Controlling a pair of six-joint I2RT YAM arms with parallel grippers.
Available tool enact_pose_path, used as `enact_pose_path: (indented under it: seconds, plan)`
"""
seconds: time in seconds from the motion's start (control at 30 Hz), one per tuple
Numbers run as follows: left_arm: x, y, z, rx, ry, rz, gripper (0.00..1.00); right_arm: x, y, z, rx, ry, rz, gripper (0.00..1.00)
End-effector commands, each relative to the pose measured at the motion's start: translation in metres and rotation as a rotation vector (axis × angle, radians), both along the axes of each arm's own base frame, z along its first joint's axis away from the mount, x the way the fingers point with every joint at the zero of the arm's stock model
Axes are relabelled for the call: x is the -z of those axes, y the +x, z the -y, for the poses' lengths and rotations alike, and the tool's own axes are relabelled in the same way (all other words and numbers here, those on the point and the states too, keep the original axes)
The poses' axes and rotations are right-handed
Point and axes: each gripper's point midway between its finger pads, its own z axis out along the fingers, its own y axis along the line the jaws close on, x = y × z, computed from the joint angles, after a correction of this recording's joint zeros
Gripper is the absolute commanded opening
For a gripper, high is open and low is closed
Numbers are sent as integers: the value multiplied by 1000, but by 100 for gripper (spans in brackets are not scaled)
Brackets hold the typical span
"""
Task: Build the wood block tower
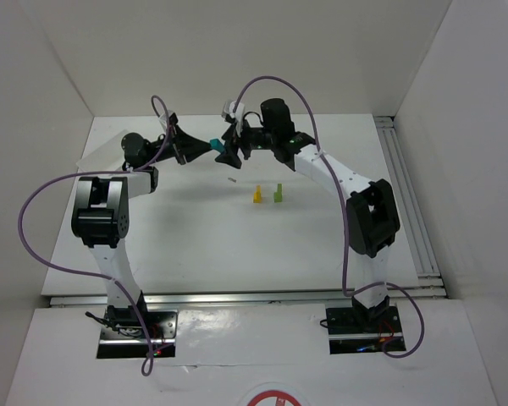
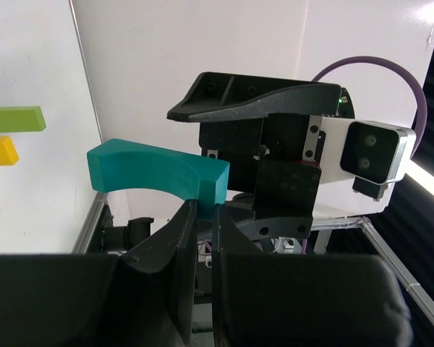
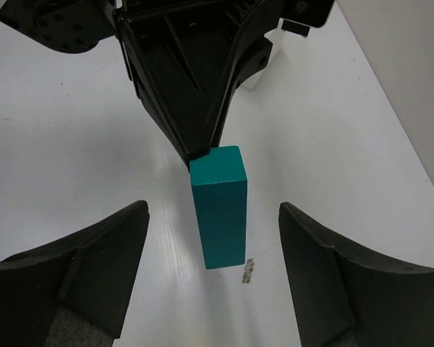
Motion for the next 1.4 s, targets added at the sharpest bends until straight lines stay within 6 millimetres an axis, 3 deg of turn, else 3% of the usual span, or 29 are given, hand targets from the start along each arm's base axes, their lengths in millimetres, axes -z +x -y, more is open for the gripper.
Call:
enact_pose_path:
  seconds: [0.0,0.13,0.2,0.23,0.43,0.53,0.67,0.83,0.9,0.93,0.97,1.07,1.1,1.13,1.17,1.2,1.23,1.27,1.3,1.37]
  plan:
    - [-33,-23,0,20,-5,213,0,-18,5,-8,-8,34,51,79]
    - [-31,-26,-1,23,-10,213,0,-10,7,-8,4,23,25,72]
    - [-32,-26,-4,16,-12,218,0,-11,9,-7,13,25,35,55]
    - [-33,-27,-4,16,-11,229,0,-11,9,-8,15,28,23,53]
    - [-34,-28,-4,18,-14,228,0,-5,18,-8,26,32,17,62]
    - [-37,-29,-4,18,-14,228,0,-7,18,-11,3,44,23,61]
    - [-33,-29,-8,15,-6,227,0,-13,12,-15,-34,73,17,48]
    - [-28,-29,-7,14,14,231,0,-23,6,-14,-43,93,31,24]
    - [-29,-28,-10,-2,27,206,0,-17,10,-12,-15,82,26,22]
    - [-29,-27,-10,-6,35,204,5,-17,13,-10,4,79,29,19]
    - [-24,-26,-10,-4,53,192,30,-16,22,-7,55,69,37,17]
    - [-26,-27,-13,-18,95,234,70,-19,38,1,155,49,52,14]
    - [-20,-24,-17,-27,104,167,89,-15,51,13,229,29,53,14]
    - [-21,-23,-17,-29,117,163,95,-22,54,17,261,30,67,14]
    - [-15,-23,-21,-40,148,133,100,-27,66,33,321,28,80,16]
    - [-22,-21,-26,-68,173,216,100,-34,71,44,362,26,91,16]
    - [-16,-21,-26,-60,187,120,100,-34,79,55,407,25,86,16]
    - [-18,-21,-32,-95,244,196,100,-36,80,69,452,2,72,16]
    - [-15,-15,-41,-148,288,179,100,-34,93,94,560,-30,70,16]
    - [-6,-10,-56,-244,468,147,100,-37,99,133,700,-75,49,16]
